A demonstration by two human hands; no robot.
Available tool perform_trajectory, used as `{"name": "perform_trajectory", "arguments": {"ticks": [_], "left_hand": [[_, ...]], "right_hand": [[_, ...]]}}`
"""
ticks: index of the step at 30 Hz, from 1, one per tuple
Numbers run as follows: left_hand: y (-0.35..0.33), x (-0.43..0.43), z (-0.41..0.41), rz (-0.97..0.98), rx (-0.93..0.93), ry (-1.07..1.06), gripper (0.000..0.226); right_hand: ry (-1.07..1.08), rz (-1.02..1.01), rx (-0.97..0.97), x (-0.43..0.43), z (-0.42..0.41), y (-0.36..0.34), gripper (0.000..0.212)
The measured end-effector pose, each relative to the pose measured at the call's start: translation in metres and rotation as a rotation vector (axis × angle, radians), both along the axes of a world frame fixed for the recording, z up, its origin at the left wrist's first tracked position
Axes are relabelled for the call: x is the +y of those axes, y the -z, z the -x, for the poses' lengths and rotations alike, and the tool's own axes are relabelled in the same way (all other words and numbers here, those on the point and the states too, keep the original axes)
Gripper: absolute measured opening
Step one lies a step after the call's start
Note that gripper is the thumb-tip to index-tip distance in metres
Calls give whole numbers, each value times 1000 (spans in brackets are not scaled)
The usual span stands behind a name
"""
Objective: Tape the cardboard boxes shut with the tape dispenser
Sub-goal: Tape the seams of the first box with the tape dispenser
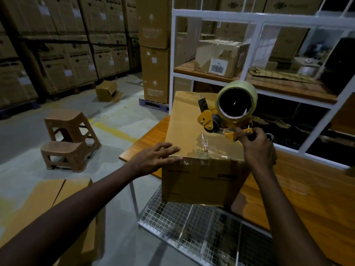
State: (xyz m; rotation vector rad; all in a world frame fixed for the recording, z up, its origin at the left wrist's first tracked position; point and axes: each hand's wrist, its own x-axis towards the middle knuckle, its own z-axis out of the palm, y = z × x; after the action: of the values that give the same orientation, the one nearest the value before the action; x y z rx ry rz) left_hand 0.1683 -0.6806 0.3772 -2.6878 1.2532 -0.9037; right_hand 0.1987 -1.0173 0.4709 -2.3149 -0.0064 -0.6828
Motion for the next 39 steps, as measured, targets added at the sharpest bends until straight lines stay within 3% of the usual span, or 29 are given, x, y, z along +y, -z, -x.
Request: {"name": "perform_trajectory", "arguments": {"ticks": [6, 10, 13, 17, 22, 29, 32, 39], "left_hand": [[-10, 2, 4, -197, 30, -50, 66], [-18, -16, 13, -287, -88, 29, 47], [-35, -57, 7, -258, -113, 101, 55], [-45, -107, -20, -366, -31, -93, 75], [-29, -114, -29, -537, 54, -186, 83], [-26, -137, -32, -545, 10, -22, 96], [-40, -166, -40, -490, 7, -79, 90], [-34, -188, -51, -565, 11, -119, 85]], "right_hand": [[25, -21, -7, -5, 4, 0, 74], [58, -39, -23, -12, 9, 1, 74], [83, -52, -26, -19, 11, 2, 73], [117, -80, -18, -31, 11, 4, 75], [176, -96, -14, -49, 16, 4, 71], [223, -145, -31, -76, 28, 10, 71], [234, -168, -33, -85, 31, 8, 64], [272, -180, -45, -105, 35, 10, 58]]}}
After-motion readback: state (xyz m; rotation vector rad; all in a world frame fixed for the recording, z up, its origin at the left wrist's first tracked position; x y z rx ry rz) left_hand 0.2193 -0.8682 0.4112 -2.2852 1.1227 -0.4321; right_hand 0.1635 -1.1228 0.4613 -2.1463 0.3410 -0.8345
